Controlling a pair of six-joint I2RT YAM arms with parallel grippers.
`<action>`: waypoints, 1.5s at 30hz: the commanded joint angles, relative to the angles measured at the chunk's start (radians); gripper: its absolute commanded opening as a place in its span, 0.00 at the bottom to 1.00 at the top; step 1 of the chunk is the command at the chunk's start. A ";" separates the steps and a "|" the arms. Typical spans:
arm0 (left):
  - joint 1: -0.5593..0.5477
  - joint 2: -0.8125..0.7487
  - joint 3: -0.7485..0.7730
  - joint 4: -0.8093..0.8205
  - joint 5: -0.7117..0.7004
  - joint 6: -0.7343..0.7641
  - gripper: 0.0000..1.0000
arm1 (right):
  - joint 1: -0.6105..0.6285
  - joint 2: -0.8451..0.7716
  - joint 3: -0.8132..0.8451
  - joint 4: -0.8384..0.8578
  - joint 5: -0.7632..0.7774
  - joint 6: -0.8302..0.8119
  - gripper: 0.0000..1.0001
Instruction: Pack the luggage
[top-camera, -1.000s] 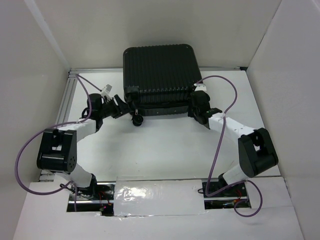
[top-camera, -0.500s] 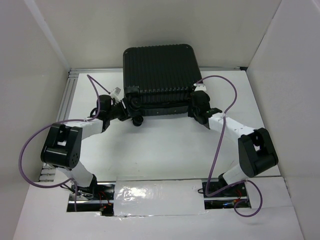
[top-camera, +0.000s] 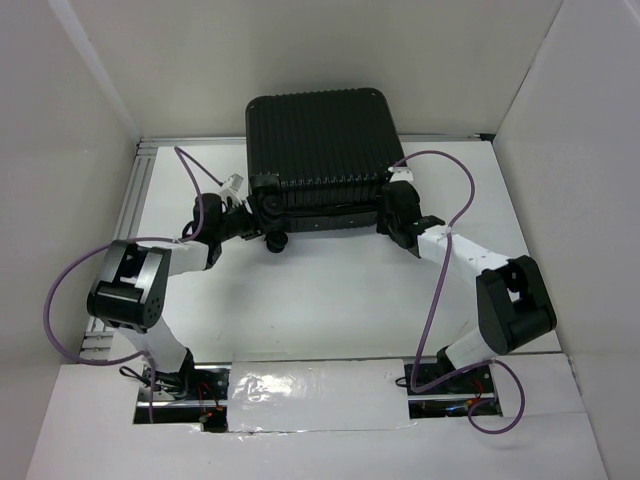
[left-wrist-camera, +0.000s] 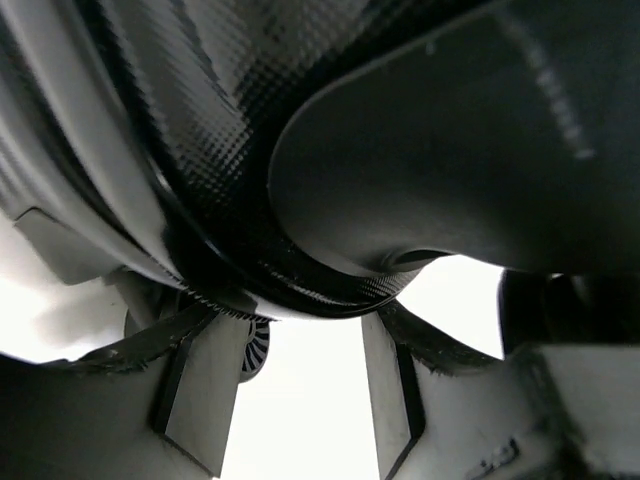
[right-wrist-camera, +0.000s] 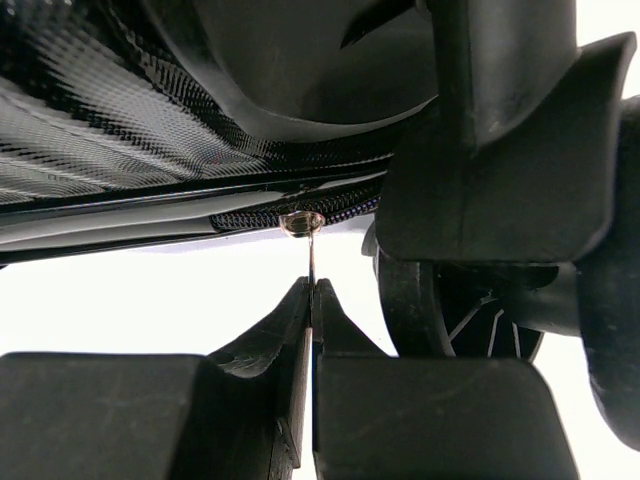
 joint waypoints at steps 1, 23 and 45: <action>-0.011 0.024 0.010 0.229 0.078 0.051 0.59 | -0.012 -0.001 0.027 -0.003 0.018 -0.008 0.00; -0.011 0.043 -0.008 0.348 0.118 0.100 0.33 | -0.012 0.017 0.045 -0.012 0.018 -0.008 0.00; 0.092 -0.199 -0.134 0.074 -0.054 0.075 0.00 | -0.012 0.027 0.063 -0.052 0.067 0.022 0.00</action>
